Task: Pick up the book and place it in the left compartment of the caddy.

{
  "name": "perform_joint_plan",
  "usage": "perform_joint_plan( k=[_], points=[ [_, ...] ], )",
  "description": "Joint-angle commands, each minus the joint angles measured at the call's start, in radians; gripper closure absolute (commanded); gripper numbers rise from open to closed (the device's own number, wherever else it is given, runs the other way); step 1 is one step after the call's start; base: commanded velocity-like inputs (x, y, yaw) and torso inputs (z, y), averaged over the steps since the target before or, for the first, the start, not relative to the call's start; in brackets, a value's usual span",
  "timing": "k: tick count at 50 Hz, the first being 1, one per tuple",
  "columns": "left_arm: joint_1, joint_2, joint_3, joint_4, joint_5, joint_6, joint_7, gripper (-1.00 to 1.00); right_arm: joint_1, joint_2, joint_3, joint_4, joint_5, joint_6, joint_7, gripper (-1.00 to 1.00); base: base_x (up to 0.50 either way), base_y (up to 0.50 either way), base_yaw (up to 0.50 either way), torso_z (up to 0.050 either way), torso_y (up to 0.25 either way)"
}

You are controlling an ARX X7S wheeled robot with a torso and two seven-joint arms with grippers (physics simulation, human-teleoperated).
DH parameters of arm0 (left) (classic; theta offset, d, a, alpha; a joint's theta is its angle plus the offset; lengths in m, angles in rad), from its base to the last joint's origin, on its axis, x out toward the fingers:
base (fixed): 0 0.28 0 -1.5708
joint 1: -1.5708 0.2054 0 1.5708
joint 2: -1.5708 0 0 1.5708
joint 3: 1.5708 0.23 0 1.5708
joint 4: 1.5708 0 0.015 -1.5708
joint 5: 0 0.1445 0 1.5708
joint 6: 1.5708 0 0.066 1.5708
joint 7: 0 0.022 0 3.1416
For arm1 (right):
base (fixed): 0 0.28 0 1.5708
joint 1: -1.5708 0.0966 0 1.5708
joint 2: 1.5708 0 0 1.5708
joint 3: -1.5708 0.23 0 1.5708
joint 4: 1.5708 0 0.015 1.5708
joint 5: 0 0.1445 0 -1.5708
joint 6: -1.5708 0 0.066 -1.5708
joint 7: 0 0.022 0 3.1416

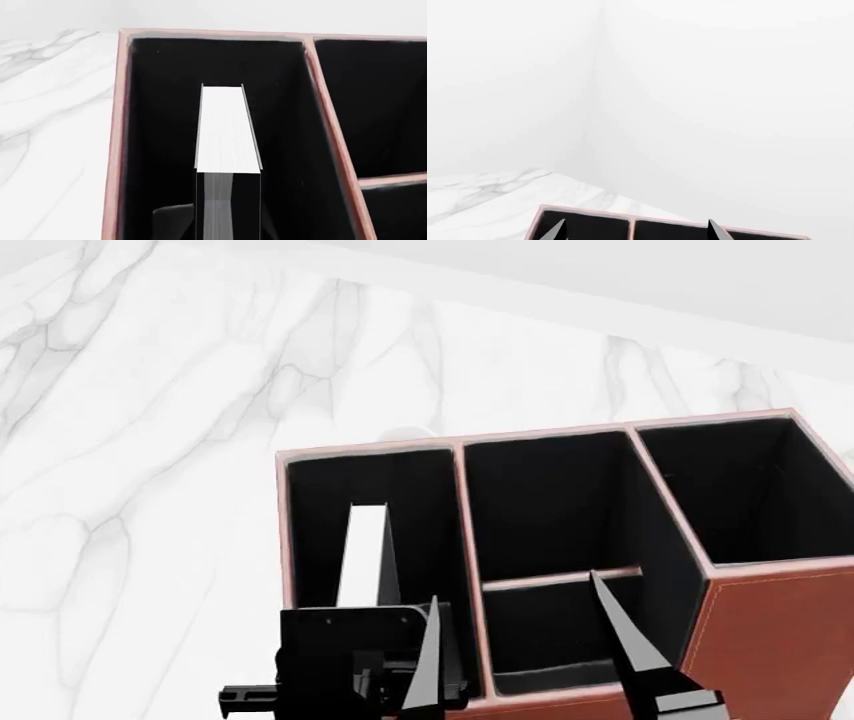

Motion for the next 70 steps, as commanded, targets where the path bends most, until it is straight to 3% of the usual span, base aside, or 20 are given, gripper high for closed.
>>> perform_joint_plan(
  k=[1,6,7,39,57,70],
  points=[
    [-0.021,-0.004,0.017,0.01,0.018,0.03,-0.005,1.0,0.001,0.002,-0.002,0.0,0.002,0.001,0.003,-1.0,0.0,0.0,0.0,0.0,0.0],
    [-0.021,-0.003,0.021,0.006,0.005,0.042,0.012,1.0,0.001,0.003,-0.002,0.002,0.003,-0.003,0.003,-1.0,0.0,0.0,0.0,0.0,0.002],
    [-0.019,-0.004,0.023,0.009,0.0,0.043,0.016,-1.0,0.001,0.003,-0.002,0.003,0.003,-0.003,0.003,-1.0,0.0,0.0,0.0,0.0,0.0],
    [-0.023,-0.027,0.052,0.024,-0.05,0.071,0.014,-1.0,0.006,0.009,-0.004,-0.008,0.009,0.006,0.012,-1.0,0.0,0.0,0.0,0.0,0.0],
    [-0.029,-0.139,0.07,0.28,-0.042,0.025,-0.065,-1.0,0.003,0.013,-0.005,-0.002,0.008,-0.006,0.015,-1.0,0.0,0.0,0.0,0.0,0.0],
    [-0.038,-0.176,0.061,0.353,-0.035,0.02,-0.099,-1.0,0.002,0.015,-0.003,-0.006,0.012,-0.007,0.018,-1.0,0.0,0.0,0.0,0.0,0.0]
  ],
)
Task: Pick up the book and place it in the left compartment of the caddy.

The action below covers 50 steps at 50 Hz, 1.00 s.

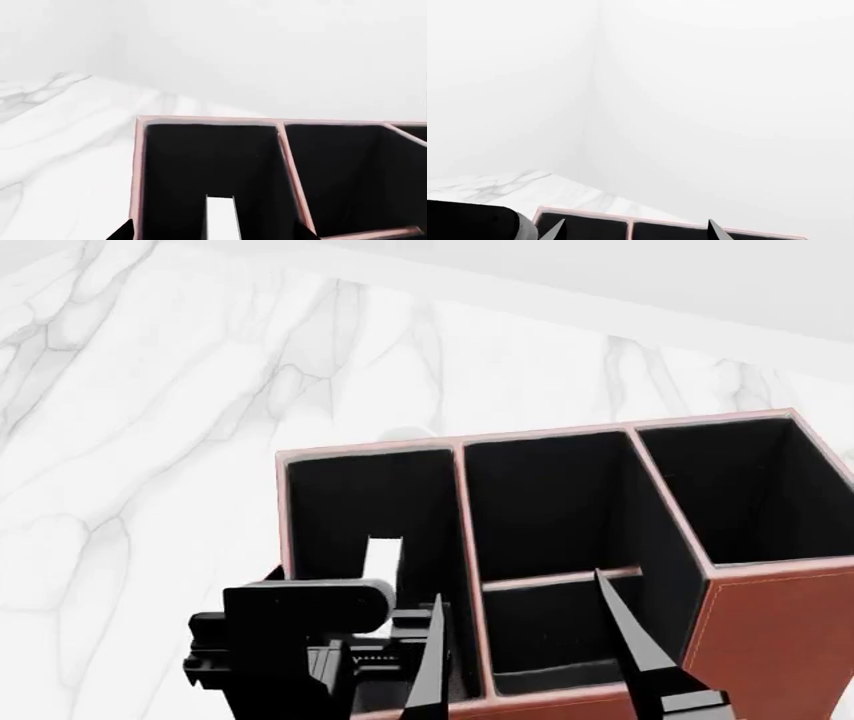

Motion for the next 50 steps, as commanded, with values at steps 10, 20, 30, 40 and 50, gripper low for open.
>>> perform_joint_plan(
  k=[10,20,30,40,50],
  points=[
    [0.001,-0.061,-0.007,0.097,0.027,0.013,-0.039,-1.0,0.001,0.003,-0.003,-0.002,0.002,-0.002,0.003,-1.0,0.0,0.0,0.0,0.0,0.0],
    [0.006,-0.099,-0.023,0.143,0.026,0.021,-0.054,-1.0,0.001,0.004,-0.004,0.0,0.002,-0.002,0.006,-1.0,0.0,0.0,0.0,0.0,0.0],
    [0.011,-0.155,-0.03,0.214,0.031,0.009,-0.079,-1.0,0.001,0.009,0.0,-0.009,0.005,0.003,0.011,-1.0,0.0,0.0,0.0,0.0,0.0],
    [0.02,-0.25,0.003,0.398,0.048,-0.046,-0.11,-1.0,-0.003,0.015,0.006,-0.014,0.007,0.002,0.016,-1.0,0.0,0.0,0.0,0.0,0.0],
    [0.059,-0.349,0.034,0.498,0.084,-0.03,-0.075,-1.0,-0.005,0.019,0.014,-0.018,0.016,0.002,0.02,-1.0,0.0,0.0,0.0,0.0,0.0]
  ],
)
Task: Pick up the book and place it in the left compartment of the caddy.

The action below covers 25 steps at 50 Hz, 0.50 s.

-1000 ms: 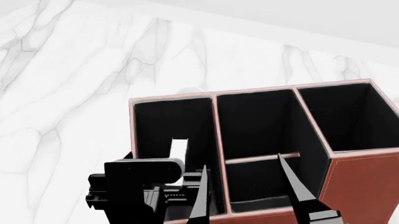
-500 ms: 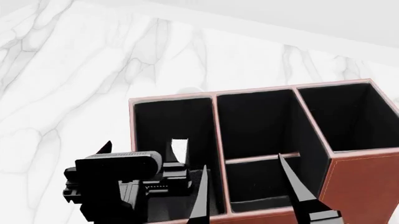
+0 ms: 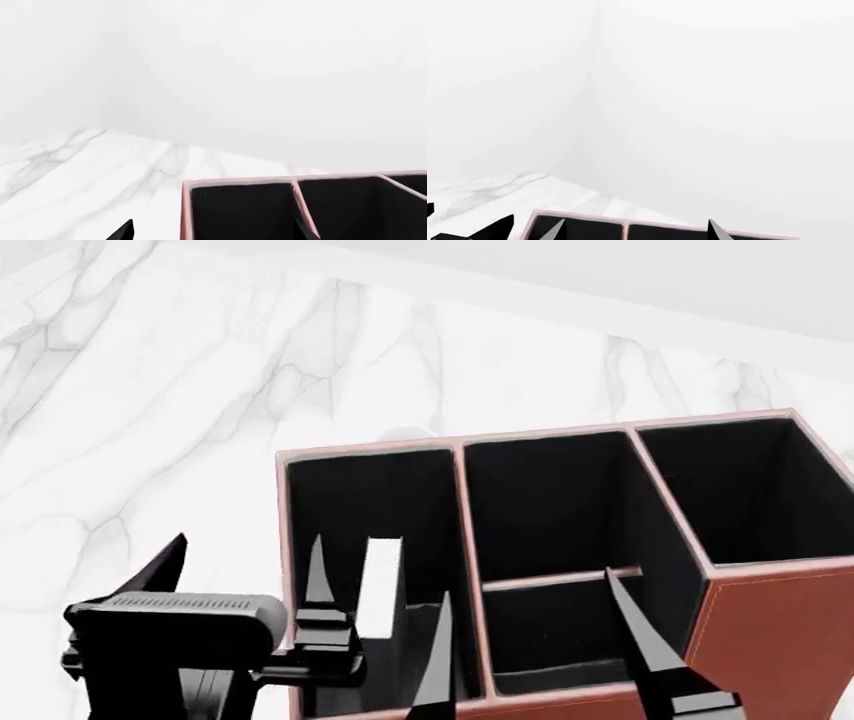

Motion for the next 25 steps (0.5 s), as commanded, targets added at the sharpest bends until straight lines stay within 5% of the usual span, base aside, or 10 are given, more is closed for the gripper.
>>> perform_joint_plan(
  k=[1,5,25],
  points=[
    [0.038,-0.105,0.03,0.118,0.036,0.001,0.012,-1.0,-0.004,0.007,0.009,-0.007,0.007,0.001,0.005,-1.0,0.0,0.0,0.0,0.0,0.0],
    [0.048,-0.156,0.056,0.15,0.078,0.036,0.075,-1.0,-0.01,0.01,0.017,-0.005,0.009,-0.003,0.009,-1.0,0.0,0.0,0.0,0.0,0.0],
    [0.147,-0.337,0.026,0.331,0.141,0.088,-0.026,-1.0,-0.068,0.031,0.03,-0.006,-0.023,-0.006,0.049,-1.0,0.0,0.0,0.0,0.0,0.0]
  ],
)
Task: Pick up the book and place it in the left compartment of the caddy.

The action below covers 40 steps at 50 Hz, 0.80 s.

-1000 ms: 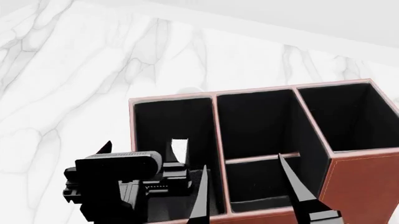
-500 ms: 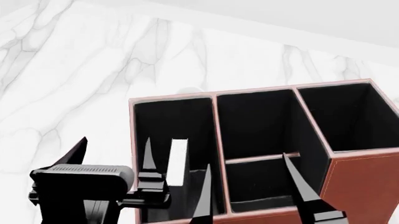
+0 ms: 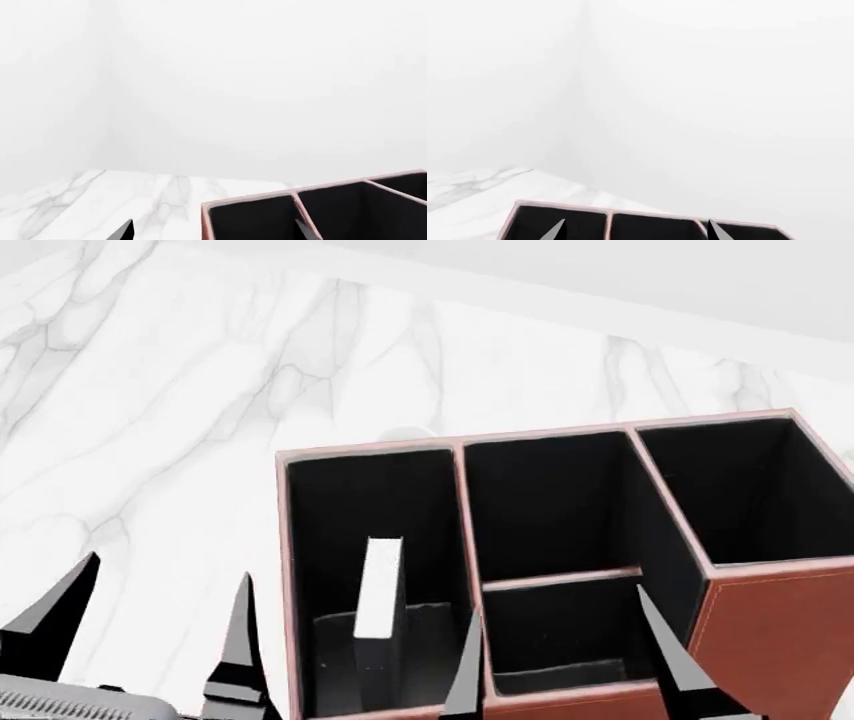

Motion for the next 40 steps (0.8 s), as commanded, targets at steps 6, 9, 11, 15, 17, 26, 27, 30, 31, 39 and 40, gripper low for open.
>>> perform_joint_plan(
  k=[6,9,11,15,17,26,27,30,31,39,40],
  points=[
    [0.079,-0.12,-0.04,0.057,0.029,0.087,-0.044,-1.0,-0.031,0.015,0.061,-0.001,0.01,0.01,0.046,-1.0,0.0,0.0,0.0,0.0,0.0],
    [0.086,-0.14,-0.06,0.053,0.019,0.106,-0.055,-1.0,-0.036,0.02,0.078,-0.003,0.016,0.01,0.054,-1.0,0.0,0.0,0.0,0.0,0.0],
    [0.088,-0.153,-0.07,0.053,0.018,0.114,-0.06,-1.0,-0.038,0.023,0.088,-0.007,0.019,0.012,0.059,-1.0,0.0,0.0,0.0,0.0,0.0],
    [0.103,-0.193,-0.101,0.058,-0.001,0.138,-0.084,-1.0,-0.047,0.035,0.119,-0.012,0.031,0.013,0.069,-1.0,0.0,0.0,0.0,0.0,0.0],
    [0.108,-0.211,-0.116,0.06,-0.01,0.15,-0.094,-1.0,-0.052,0.04,0.135,-0.018,0.039,0.014,0.074,-1.0,0.0,0.0,0.0,0.0,0.0],
    [0.156,-0.324,-0.206,0.062,-0.063,0.246,-0.156,-1.0,-0.084,0.059,0.214,-0.036,0.066,0.016,0.107,-1.0,0.0,0.0,0.0,0.0,0.0],
    [0.161,-0.333,-0.214,0.061,-0.071,0.26,-0.158,-1.0,-0.087,0.061,0.22,-0.033,0.066,0.01,0.107,-1.0,0.0,0.0,0.0,0.0,0.0],
    [0.173,-0.365,-0.233,0.065,-0.077,0.278,-0.176,-1.0,-0.095,0.068,0.239,-0.042,0.073,0.015,0.115,-1.0,0.0,0.0,0.0,0.0,0.0],
    [0.179,-0.377,-0.242,0.067,-0.08,0.286,-0.186,-1.0,-0.1,0.07,0.248,-0.038,0.075,0.008,0.115,-1.0,0.0,0.0,0.0,0.0,0.0],
    [0.231,-0.466,-0.29,0.073,-0.098,0.359,-0.238,-1.0,-0.14,0.093,0.33,-0.066,0.105,0.009,0.14,-1.0,0.0,0.0,0.0,0.0,0.0],
    [0.239,-0.476,-0.296,0.074,-0.097,0.368,-0.249,-1.0,-0.146,0.094,0.34,-0.063,0.108,0.003,0.141,-1.0,0.0,0.0,0.0,0.0,0.0]
  ],
)
